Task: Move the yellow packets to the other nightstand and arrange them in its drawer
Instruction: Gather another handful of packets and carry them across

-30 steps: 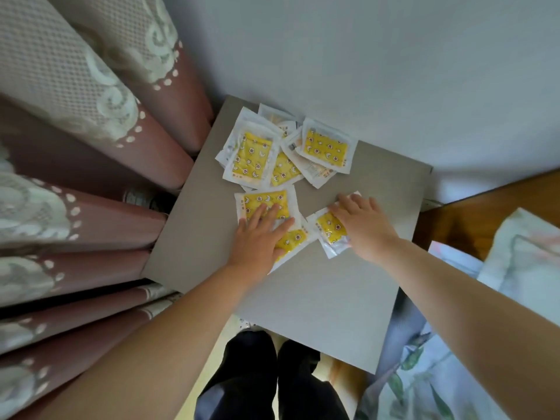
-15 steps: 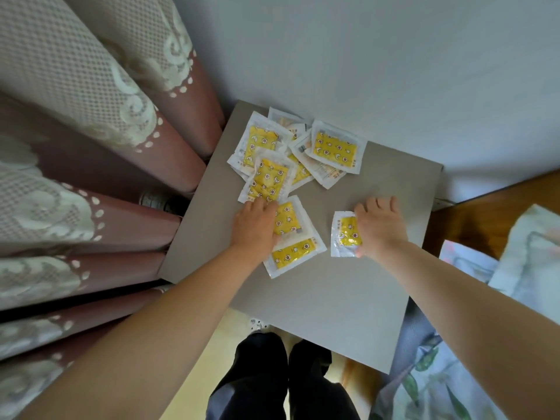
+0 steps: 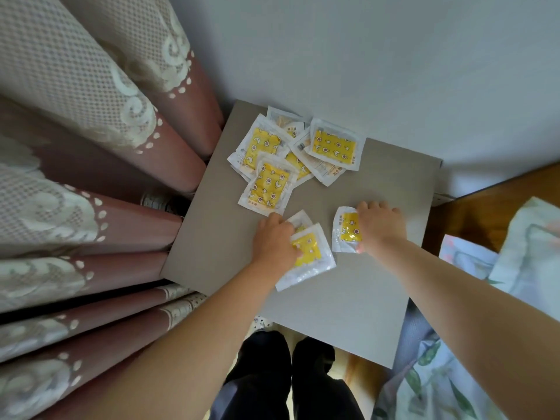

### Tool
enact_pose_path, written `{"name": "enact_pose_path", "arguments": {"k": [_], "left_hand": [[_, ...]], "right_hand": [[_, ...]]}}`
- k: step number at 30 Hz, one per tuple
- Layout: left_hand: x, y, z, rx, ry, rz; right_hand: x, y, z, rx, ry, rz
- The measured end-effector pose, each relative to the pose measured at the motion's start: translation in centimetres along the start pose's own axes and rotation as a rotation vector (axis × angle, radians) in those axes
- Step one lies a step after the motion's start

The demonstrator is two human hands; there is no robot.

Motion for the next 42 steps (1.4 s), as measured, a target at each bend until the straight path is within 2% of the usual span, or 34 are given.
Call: {"name": "enact_pose_path", "arguments": {"k": [2,6,10,13,15,18,22,24,27,33,38,42], "left_hand": [[0.7,1.0,-0.1,0.053,-0.044,0.144],[1.4,1.3,0.2,0.11,-0.134,0.156],[1.1,1.3,0.2,0.059,-0.194,0.199],[1.0,1.3,0.0,0.029,-0.167,0.226],[0.8,1.3,-0.3,0.004,-0.118,0.128],[0.1,0.6,-0.5,-0.01,-0.053,-0.176],[-1.4,-2.2,0.0,0.168,0.013,-0.47],[-2.4,-3.6,0.7,0.252,-0.006,-0.533],[-3.9,-4.3,2.1,0.217,-0.045,-0.508],[-4.3,-3.4,3.3,0.23,-0.104,-0.456],[-4.7,-3.8,3.5,0.178,-0.087,-0.515],[-4.8,-4.2,3.8,0.124,-0.095,-0.502]], "right_hand": [[-0.1,0.1,0.0,0.007,0.01,0.006],[-0.1,0.1,-0.2,0.024,0.008,0.03],[0.1,0.3,-1.0,0.062,-0.02,0.027],[0.4,0.6,-1.4,0.058,-0.047,0.06],[0.9,0.8,-1.4,0.046,-0.043,0.1],[1.4,1.4,-1.3,0.016,-0.055,0.2],[1.8,0.9,-1.0,-0.091,-0.126,0.537],[2.2,-0.4,-0.6,-0.074,-0.143,0.715],[3.2,-3.4,0.9,0.0,-0.122,0.879],[3.2,-9.6,5.0,0.2,-0.142,0.766],[0.0,-10.4,7.1,0.173,-0.17,0.658],[-0.9,-9.7,6.9,0.181,-0.111,0.634]]}}
Point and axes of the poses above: each hand's wrist, its own z-axis towards the middle knuckle, its own y-axis out of the palm, x = y × z, the point moved 2 cm from there along z, towards the middle knuckle, and after that the axes turned 15 degrees about -x, right-handed, at the moved point
